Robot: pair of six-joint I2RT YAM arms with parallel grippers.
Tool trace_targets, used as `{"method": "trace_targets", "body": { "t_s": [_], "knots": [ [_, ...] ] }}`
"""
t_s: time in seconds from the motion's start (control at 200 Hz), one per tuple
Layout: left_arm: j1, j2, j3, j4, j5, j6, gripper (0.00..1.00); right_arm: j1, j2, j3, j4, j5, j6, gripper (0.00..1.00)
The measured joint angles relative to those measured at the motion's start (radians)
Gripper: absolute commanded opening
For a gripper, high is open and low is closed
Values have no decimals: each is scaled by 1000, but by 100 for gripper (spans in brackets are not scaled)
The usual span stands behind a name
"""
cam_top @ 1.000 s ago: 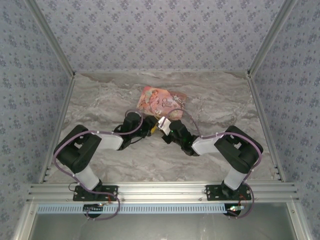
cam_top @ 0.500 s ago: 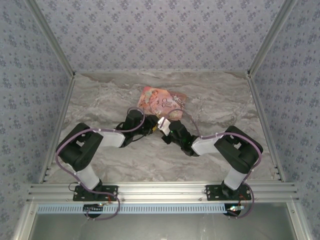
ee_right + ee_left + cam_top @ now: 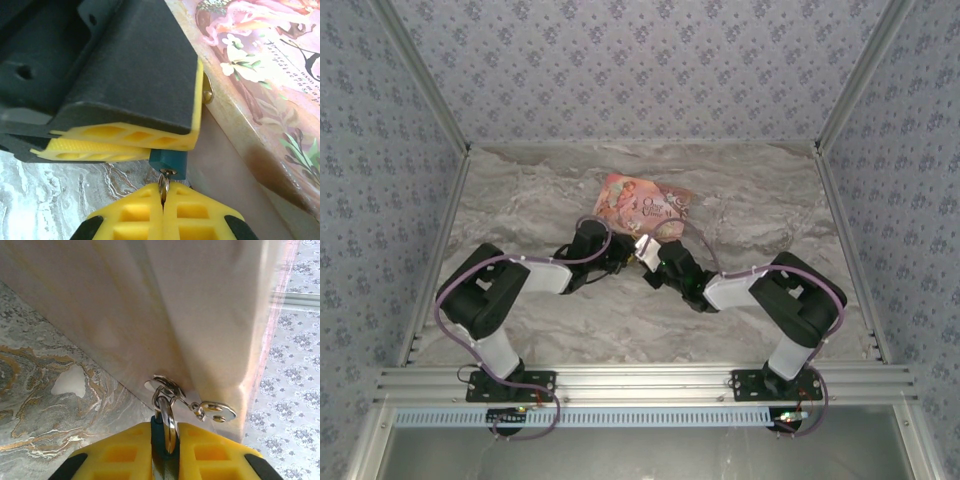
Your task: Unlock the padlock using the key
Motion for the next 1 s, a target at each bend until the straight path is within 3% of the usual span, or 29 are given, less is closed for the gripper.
{"method": "trace_targets", "body": {
  "t_s": [0.305, 0.605, 0.815, 1.004],
  "knots": [
    [0, -2, 0, 1, 0, 0, 0, -78, -2, -9, 15, -178, 66, 0],
    [0, -27, -1, -20, 0, 0, 0, -148, -2, -22, 58, -351, 141, 0],
    [-4, -40, -5, -44, -2, 7, 0, -135, -5, -30, 60, -343, 130, 0],
    [-4, -51, -8, -60, 7, 11, 0, -80, -33, -52, 55, -219, 48, 33]
  ]
}}
